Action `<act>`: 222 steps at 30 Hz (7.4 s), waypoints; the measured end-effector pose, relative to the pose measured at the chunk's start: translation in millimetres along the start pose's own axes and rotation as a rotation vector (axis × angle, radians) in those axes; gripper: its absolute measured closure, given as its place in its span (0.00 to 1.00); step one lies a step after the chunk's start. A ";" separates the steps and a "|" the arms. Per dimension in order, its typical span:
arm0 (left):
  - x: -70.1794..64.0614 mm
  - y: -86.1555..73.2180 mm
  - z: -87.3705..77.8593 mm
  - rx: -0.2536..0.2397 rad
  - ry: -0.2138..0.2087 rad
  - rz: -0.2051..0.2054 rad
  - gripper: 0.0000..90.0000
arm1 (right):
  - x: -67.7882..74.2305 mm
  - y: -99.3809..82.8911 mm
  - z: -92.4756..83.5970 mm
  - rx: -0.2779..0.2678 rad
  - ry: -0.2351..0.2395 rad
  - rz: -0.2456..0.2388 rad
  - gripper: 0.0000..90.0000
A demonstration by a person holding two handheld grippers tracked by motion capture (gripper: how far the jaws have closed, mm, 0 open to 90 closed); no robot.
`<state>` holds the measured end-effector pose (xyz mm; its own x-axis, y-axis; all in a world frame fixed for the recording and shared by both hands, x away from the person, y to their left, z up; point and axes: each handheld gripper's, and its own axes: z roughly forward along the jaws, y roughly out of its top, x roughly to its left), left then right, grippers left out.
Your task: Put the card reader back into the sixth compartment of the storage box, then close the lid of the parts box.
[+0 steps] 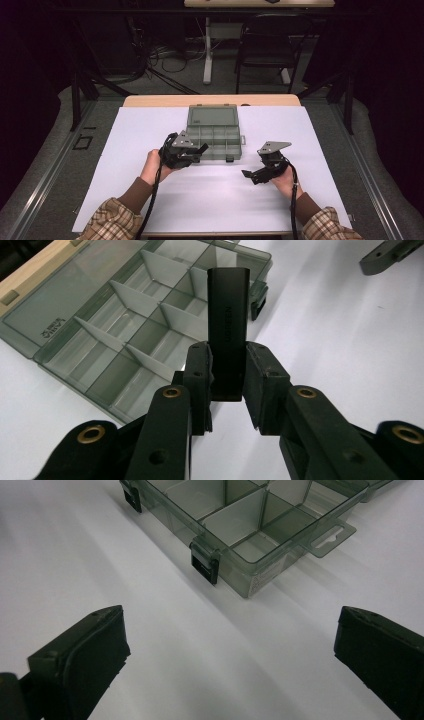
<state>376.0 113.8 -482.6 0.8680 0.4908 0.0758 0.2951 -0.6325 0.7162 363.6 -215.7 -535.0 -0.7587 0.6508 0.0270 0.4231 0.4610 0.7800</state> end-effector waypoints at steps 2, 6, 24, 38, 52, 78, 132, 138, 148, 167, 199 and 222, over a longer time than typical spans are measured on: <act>1.2 -0.4 -0.3 -0.003 0.008 -0.007 0.82 | 0.5 0.1 -0.1 0.000 -0.003 -0.003 0.00; 4.7 1.0 0.9 -0.010 0.016 -0.027 0.82 | 1.3 0.5 -0.3 0.000 -0.004 -0.006 0.00; 13.4 6.6 10.2 -0.021 0.052 -0.089 0.82 | 2.4 0.3 -1.2 0.001 -0.007 -0.009 0.00; 19.1 5.9 19.5 -0.017 0.058 -0.127 0.82 | 3.1 0.1 -1.2 -0.001 -0.011 -0.010 0.00; 23.9 6.4 29.1 -0.017 0.063 -0.154 0.82 | 3.0 -0.4 -0.2 0.001 -0.014 -0.013 0.00; 24.6 3.8 40.3 -0.027 0.065 -0.218 0.82 | 2.9 -0.3 0.0 0.002 -0.018 -0.014 0.00; 14.1 2.5 53.4 0.005 0.096 -0.242 0.44 | 1.5 -0.9 -1.5 -0.003 -0.018 -0.016 0.00; 14.5 0.4 46.6 0.001 0.094 -0.222 0.27 | 1.5 -0.9 -2.3 -0.007 -0.018 -0.018 0.00; 21.9 -6.9 35.2 -0.005 0.092 -0.229 0.16 | 1.0 -1.2 -2.4 -0.016 -0.014 -0.017 0.00; 23.2 -12.0 26.9 0.011 0.083 -0.219 0.05 | 0.9 -1.0 -2.3 -0.021 -0.018 -0.020 0.00; 47.0 2.6 33.2 0.002 0.038 -0.157 0.00 | 0.5 -0.2 -0.4 -0.031 -0.009 -0.020 0.00; 51.1 13.3 60.9 0.057 0.076 -0.104 0.12 | 1.3 0.2 0.5 -0.040 -0.008 -0.031 0.00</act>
<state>448.6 93.9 -511.4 0.7993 0.5983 0.0567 0.4064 -0.6076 0.6824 362.9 -214.4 -535.0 -0.7673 0.6413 -0.0025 0.3791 0.4568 0.8047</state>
